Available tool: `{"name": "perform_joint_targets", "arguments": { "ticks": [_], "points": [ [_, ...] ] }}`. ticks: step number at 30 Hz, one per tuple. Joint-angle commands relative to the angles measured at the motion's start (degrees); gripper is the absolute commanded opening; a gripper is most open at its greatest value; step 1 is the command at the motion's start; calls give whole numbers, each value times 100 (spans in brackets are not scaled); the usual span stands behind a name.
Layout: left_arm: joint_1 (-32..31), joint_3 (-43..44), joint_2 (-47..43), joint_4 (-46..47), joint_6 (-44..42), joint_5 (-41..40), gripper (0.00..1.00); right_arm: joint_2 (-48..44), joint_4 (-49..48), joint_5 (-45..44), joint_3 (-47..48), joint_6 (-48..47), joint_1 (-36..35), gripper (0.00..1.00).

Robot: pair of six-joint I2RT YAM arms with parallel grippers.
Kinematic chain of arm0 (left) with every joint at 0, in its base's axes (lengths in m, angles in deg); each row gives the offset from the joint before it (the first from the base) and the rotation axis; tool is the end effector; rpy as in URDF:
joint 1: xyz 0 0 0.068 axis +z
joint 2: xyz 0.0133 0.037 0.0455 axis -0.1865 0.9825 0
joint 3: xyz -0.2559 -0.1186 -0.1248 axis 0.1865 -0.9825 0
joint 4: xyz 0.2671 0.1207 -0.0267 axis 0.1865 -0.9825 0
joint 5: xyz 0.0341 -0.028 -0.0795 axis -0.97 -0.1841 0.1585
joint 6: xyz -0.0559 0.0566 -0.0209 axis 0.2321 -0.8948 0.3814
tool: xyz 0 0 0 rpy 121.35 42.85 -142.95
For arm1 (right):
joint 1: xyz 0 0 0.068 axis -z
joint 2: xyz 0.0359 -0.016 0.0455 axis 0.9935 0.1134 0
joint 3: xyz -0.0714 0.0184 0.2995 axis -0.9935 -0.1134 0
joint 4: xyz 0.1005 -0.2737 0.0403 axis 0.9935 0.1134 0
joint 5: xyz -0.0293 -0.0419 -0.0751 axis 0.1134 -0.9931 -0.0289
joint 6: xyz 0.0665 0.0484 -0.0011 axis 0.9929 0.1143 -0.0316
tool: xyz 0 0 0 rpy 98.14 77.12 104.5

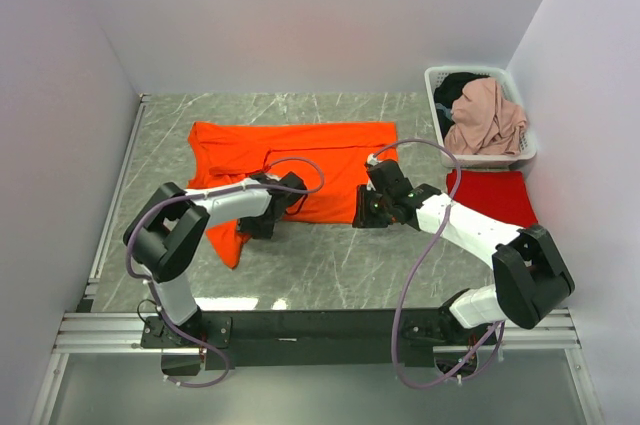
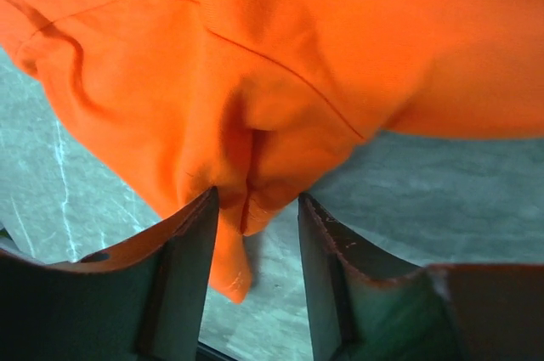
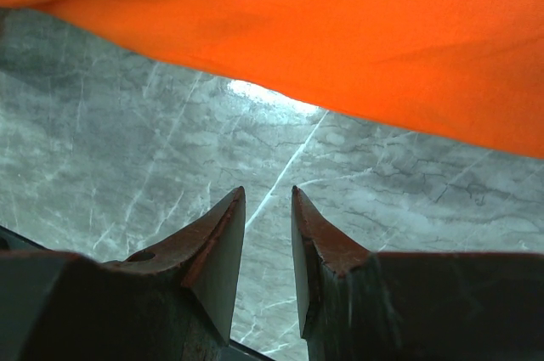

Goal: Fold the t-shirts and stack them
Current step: Fold the tshirt

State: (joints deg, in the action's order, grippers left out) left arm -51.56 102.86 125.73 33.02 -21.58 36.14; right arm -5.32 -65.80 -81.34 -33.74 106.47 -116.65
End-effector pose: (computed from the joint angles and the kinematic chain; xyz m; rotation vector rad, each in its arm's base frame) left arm 0.2762 -0.1896 0.1378 0.1160 2.7301 0.5828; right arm 0.2624 0.1816 0.1921 -0.1774 2.6009 0.5590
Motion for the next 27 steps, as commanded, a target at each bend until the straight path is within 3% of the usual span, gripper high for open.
{"name": "perform_joint_targets", "arguments": {
  "ticks": [1,6,10,15,21,23,27],
  "points": [
    [275,-138,-188,13,-112,-42,50,-194,-58,-132,-44,-59,12,36],
    [635,-278,-646,170,-138,449,65,-168,-22,-132,-18,-50,3,36],
    [1049,-498,-996,443,-244,1291,73,-177,-31,-114,-18,-59,12,36],
    [1164,-507,-1542,514,-173,1839,99,-212,-31,-114,-44,-68,12,36],
    [1375,-499,-1745,321,-103,1541,98,-212,-40,-88,-44,-68,3,36],
    [1340,-341,-1762,233,-51,1698,85,-247,-14,-114,-53,-68,3,36],
    [630,-226,-1719,162,81,1971,70,-291,-40,-158,-106,-68,12,36]
  ]
}}
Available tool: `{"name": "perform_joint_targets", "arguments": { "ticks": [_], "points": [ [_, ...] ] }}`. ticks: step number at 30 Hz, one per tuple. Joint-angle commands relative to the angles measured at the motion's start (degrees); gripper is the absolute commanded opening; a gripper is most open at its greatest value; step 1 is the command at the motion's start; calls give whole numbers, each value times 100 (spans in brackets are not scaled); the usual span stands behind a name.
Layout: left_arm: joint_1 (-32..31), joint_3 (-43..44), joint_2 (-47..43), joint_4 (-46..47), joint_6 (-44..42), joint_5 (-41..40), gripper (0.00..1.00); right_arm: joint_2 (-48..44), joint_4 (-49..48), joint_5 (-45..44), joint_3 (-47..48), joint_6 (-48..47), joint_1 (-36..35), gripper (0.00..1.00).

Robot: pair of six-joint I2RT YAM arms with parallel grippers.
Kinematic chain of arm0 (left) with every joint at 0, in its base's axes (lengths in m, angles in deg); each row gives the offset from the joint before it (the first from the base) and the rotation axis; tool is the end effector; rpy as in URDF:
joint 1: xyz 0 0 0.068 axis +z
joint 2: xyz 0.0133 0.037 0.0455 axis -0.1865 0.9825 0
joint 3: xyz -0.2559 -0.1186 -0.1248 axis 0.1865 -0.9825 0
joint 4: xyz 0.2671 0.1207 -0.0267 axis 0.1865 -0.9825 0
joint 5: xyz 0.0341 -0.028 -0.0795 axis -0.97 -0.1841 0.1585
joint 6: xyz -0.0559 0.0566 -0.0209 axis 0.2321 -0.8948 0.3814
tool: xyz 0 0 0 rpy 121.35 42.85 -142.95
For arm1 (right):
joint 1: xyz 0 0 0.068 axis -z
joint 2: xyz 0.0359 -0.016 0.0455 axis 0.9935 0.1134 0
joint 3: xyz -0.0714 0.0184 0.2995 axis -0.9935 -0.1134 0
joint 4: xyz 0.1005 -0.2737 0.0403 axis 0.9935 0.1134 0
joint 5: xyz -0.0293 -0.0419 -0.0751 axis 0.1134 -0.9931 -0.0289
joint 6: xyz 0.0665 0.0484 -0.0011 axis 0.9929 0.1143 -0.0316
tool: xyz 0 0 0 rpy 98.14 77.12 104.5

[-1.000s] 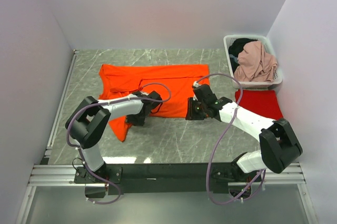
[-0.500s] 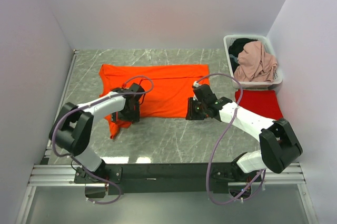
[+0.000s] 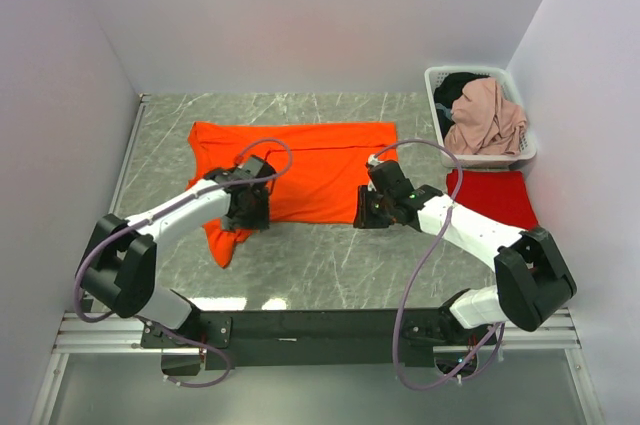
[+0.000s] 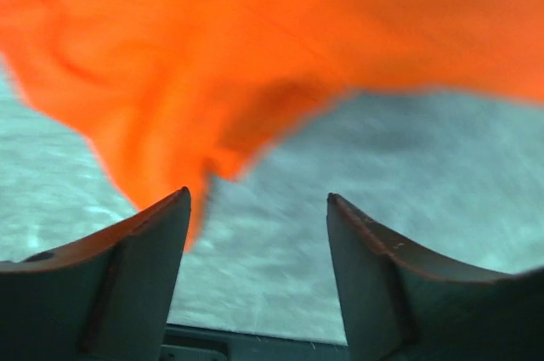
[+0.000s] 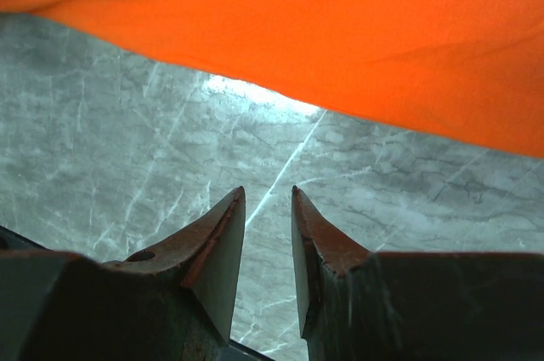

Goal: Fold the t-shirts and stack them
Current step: Fold the tshirt

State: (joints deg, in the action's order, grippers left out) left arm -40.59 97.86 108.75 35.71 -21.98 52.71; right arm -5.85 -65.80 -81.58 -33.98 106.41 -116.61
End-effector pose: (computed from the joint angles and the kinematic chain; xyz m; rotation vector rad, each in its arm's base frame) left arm 0.2720 -0.1353 0.1946 -0.1799 2.7686 0.0931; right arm 0.2613 0.1803 0.1933 -0.1761 2.5946 0.5561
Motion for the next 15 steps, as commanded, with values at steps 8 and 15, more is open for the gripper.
{"name": "perform_joint_targets", "arguments": {
  "ticks": [8,15],
  "points": [
    [-461,178,550,298,60,358,60,-247,4,-125,-64,-79,8,36],
    [-198,398,964,157,-108,-11,61,-326,13,-151,-134,-61,8,36]
  ]
}}
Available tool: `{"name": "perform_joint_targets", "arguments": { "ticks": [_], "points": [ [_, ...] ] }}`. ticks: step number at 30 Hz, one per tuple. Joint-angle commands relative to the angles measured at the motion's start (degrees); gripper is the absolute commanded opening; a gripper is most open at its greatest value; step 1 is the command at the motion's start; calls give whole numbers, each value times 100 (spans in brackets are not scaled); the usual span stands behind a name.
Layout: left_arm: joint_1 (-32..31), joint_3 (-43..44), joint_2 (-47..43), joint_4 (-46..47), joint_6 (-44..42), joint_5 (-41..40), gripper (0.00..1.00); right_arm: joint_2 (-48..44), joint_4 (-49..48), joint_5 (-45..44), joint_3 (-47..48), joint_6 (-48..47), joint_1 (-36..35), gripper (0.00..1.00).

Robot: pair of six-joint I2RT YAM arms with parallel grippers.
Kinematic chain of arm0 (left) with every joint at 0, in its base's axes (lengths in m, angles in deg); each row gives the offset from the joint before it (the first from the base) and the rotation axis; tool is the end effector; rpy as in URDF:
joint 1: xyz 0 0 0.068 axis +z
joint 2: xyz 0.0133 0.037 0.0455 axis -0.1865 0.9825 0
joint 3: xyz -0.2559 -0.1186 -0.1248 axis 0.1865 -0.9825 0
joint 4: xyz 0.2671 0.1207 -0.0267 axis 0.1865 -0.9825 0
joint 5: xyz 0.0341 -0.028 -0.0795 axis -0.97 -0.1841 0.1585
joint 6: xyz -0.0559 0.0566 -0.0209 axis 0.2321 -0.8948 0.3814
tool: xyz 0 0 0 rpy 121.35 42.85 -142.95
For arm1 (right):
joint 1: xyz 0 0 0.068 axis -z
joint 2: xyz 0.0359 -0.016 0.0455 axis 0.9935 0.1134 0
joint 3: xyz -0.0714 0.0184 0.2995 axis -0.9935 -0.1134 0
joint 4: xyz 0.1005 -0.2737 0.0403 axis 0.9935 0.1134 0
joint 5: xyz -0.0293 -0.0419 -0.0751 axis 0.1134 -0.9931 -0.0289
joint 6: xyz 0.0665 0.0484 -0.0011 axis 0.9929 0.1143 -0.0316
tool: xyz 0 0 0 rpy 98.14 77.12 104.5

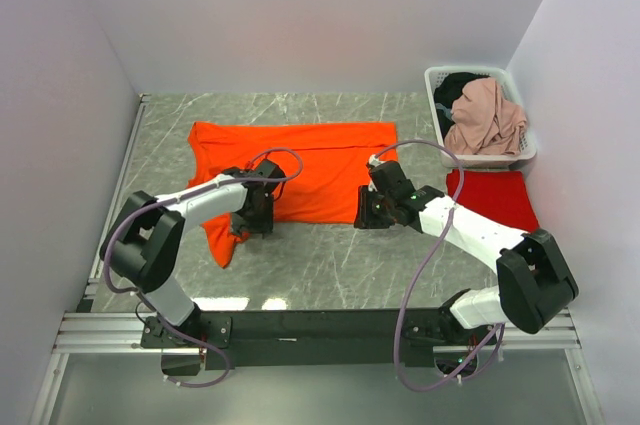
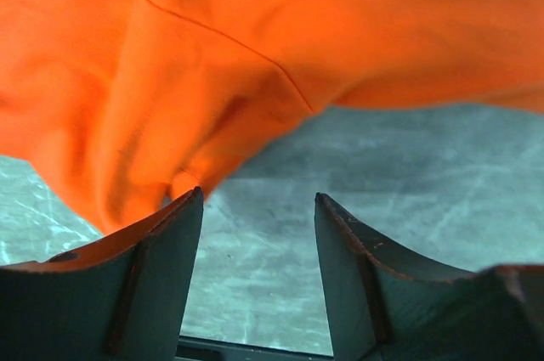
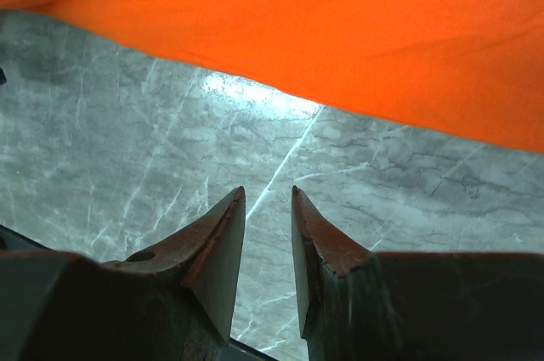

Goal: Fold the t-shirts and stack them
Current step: Fold the tshirt

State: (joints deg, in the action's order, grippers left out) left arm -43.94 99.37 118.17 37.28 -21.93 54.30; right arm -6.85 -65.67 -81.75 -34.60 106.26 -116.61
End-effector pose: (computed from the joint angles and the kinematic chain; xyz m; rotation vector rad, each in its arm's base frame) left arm 0.2796 -0.1637 0.1546 -0.0799 2.8757 0.1379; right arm 0.2581 0.1779 0.1944 -0.1782 2.5890 0.5539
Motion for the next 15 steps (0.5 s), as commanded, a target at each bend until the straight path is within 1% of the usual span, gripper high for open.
{"name": "perform_joint_targets", "arguments": {
  "ticks": [1,7,10,12,13,14,15],
  "points": [
    [137,247,40,8,-121,-197,61,-234,8,-125,-73,-46,8,36],
    [172,150,66,9,-156,-241,60,-190,0,-117,-47,-63,8,36],
    [181,89,101,61,-174,-127,58,-164,-9,-125,-56,-55,-1,36],
    [181,54,154,70,-156,-5,55,-173,-9,-116,-73,-55,16,36],
    [181,36,180,70,-139,14,55,-190,-9,-134,-73,-55,8,36],
    [181,1,206,79,-130,58,49,-190,-1,-134,-82,-55,8,36],
    [181,-51,224,96,-130,93,47,-208,0,-151,-91,-55,8,36]
  ]
}}
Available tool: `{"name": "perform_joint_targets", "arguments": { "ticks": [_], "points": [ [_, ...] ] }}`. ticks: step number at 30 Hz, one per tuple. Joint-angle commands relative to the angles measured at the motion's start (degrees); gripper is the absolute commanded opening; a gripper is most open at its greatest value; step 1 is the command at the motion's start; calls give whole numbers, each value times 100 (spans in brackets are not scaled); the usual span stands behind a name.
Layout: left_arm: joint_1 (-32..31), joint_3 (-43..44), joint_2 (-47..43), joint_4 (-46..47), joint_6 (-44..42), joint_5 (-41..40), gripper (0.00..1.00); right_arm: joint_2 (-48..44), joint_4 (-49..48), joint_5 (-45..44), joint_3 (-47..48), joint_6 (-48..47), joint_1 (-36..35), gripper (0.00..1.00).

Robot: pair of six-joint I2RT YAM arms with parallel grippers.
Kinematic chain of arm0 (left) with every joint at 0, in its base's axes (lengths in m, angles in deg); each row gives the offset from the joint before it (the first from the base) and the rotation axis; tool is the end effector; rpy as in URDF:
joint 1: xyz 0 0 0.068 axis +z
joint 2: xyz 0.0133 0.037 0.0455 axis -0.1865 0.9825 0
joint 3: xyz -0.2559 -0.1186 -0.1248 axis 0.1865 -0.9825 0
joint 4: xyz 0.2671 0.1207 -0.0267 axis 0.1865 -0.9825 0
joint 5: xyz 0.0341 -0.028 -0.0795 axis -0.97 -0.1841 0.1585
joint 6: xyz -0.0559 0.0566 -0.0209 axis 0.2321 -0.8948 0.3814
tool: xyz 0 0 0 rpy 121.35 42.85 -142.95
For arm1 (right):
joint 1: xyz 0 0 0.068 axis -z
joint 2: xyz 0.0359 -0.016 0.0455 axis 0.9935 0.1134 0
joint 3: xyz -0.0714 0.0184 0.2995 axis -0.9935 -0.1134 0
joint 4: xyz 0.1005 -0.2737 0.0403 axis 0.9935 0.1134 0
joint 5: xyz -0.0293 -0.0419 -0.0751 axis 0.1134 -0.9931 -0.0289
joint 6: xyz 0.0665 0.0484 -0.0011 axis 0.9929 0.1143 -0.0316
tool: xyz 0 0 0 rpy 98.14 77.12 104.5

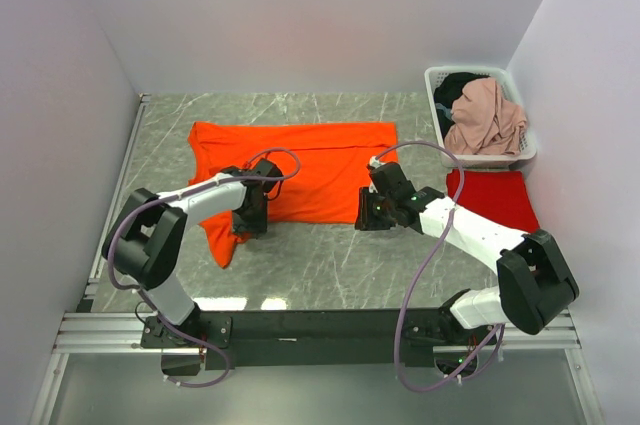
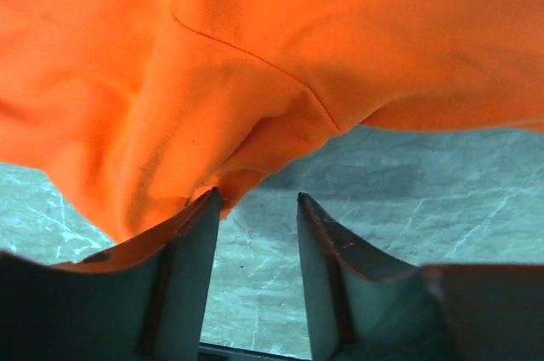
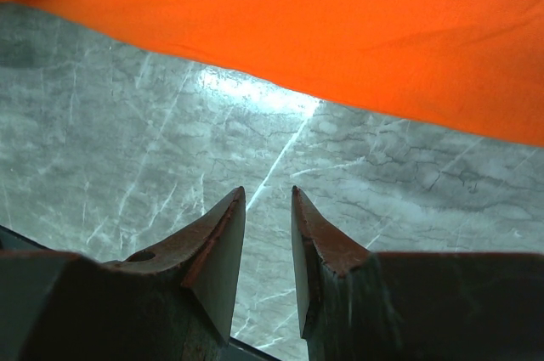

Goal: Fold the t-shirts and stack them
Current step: Fold the tshirt

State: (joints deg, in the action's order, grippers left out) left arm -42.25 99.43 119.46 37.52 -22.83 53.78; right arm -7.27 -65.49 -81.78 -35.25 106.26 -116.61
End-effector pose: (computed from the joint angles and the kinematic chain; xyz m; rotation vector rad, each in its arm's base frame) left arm 0.2861 -0.1558 0.1483 -0.0982 2.8851 0.1717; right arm 0.2553 0.1760 0.1923 -0.1779 2.5959 0.5496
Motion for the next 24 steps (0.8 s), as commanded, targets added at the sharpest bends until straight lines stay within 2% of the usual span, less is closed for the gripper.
{"name": "perform_joint_targets", "arguments": {
  "ticks": [1,3,6,10,11,16,21,24],
  "points": [
    [13,-93,121,90,-31,215,43,-175,-27,-149,-34,-46,8,36],
    [4,-155,139,99,-5,260,37,-193,-27,-149,-52,-46,8,36],
    [4,-199,130,125,30,286,34,-193,-35,-149,-52,-55,8,36],
    [-48,-138,113,81,118,409,15,-193,-27,-149,-43,-63,8,36],
    [-179,-103,104,37,162,418,4,-210,-27,-158,-25,-55,8,36],
    [-619,354,218,-209,461,962,3,-228,35,-228,10,-72,16,36],
    [-681,600,315,-244,724,1191,1,-254,70,-202,10,-81,8,36],
    [-778,662,280,-130,803,1735,3,-272,122,-254,19,-134,8,36]
  ]
}}
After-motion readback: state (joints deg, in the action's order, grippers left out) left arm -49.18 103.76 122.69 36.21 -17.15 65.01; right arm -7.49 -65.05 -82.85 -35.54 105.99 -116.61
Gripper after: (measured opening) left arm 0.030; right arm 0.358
